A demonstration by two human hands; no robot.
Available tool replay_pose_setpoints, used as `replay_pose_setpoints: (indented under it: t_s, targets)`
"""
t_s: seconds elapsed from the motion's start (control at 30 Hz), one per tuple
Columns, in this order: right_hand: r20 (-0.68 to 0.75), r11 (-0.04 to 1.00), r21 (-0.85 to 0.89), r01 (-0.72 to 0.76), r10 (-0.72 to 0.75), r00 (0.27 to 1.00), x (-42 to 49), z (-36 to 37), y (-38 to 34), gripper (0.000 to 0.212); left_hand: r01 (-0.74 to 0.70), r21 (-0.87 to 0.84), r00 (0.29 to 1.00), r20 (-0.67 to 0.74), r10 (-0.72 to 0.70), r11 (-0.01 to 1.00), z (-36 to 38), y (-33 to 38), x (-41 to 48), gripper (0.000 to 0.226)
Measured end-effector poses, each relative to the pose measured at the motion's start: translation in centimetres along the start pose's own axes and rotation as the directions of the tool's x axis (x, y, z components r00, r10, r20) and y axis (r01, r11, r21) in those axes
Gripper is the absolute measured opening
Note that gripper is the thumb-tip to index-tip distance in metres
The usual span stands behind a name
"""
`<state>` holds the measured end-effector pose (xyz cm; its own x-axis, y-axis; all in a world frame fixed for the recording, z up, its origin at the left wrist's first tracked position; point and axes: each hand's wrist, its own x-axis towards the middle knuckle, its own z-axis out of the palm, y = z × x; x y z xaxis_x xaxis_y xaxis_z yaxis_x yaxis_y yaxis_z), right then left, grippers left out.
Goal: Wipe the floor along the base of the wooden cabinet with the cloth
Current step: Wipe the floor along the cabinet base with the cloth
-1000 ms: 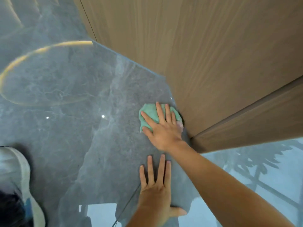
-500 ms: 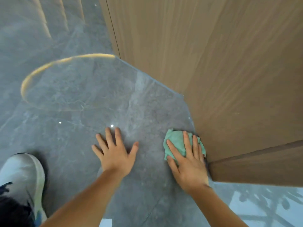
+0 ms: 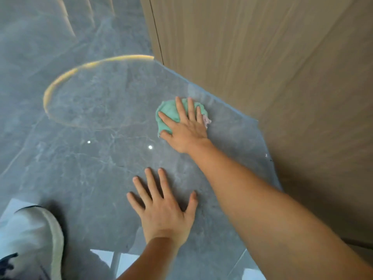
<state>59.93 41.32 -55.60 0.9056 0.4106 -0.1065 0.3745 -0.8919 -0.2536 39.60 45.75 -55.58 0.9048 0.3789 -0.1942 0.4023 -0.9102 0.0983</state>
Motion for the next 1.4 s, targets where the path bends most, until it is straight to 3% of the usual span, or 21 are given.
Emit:
replay_pose_setpoints:
  t_s: [0.13,0.27,0.5,0.6,0.67,0.73,0.97,1.07,1.13,1.2,1.33,1.4]
  targets:
    - [0.051,0.991,-0.036,0.126,-0.124,0.991,5.0,0.4,-3.2,0.061,-0.018,0.008,1.000,-0.009,0.018,1.000,-0.2,-0.1,0.0,0.090]
    - [0.030,0.993,-0.034,0.115,-0.114,0.993,6.9,-0.4,-0.6,0.061,-0.006,0.049,1.000,0.013,0.006,0.999,0.0,0.0,0.0,0.100]
    - [-0.101,0.993,-0.018,-0.115,0.113,0.988,-0.6,-1.1,6.2,0.058,-0.001,0.024,1.000,-0.003,0.001,1.000,0.0,0.3,-0.3,0.100]
    - [-0.217,0.931,0.030,-0.363,0.360,0.907,-8.1,-0.3,8.1,0.059,-0.001,0.001,1.000,-0.004,0.001,1.000,-0.1,0.3,-0.4,0.100]
    - [-0.190,0.881,0.036,-0.472,0.470,0.862,-12.1,-0.3,8.0,0.060,-0.007,-0.023,1.000,-0.006,0.007,1.000,-0.2,0.3,-0.4,0.100]
    - [-0.134,0.871,0.032,-0.490,0.490,0.861,-15.1,-0.5,6.9,0.061,-0.016,-0.037,1.000,-0.010,0.016,0.999,-0.1,0.3,-0.6,0.099]
    - [0.001,0.947,0.007,-0.322,0.322,0.947,-29.9,0.0,5.7,0.059,0.000,-0.029,0.997,0.073,0.002,1.000,-0.1,0.1,-1.3,0.098]
    - [-0.001,0.999,-0.029,-0.021,0.021,1.000,-35.7,0.2,8.6,0.052,0.026,-0.051,0.992,0.126,-0.019,0.998,-0.2,1.5,-4.7,0.098]
    - [0.043,0.972,-0.060,0.225,-0.223,0.974,-38.5,-0.1,11.5,0.048,0.016,-0.058,0.986,0.167,-0.006,0.998,0.4,3.1,-7.8,0.103]
    - [0.111,0.924,-0.098,0.368,-0.358,0.927,-40.0,-0.8,13.9,0.048,0.019,-0.058,0.973,0.232,-0.005,0.998,1.1,4.7,-10.2,0.113]
    - [0.206,0.908,-0.214,0.361,-0.319,0.925,-43.9,-1.9,17.7,0.050,0.043,-0.025,0.940,0.338,-0.032,0.999,1.6,6.0,-11.1,0.137]
    - [0.185,0.950,-0.274,0.149,-0.100,0.978,-47.3,-2.7,21.6,0.054,0.033,-0.025,0.939,0.344,-0.022,0.999,1.6,5.7,-10.8,0.145]
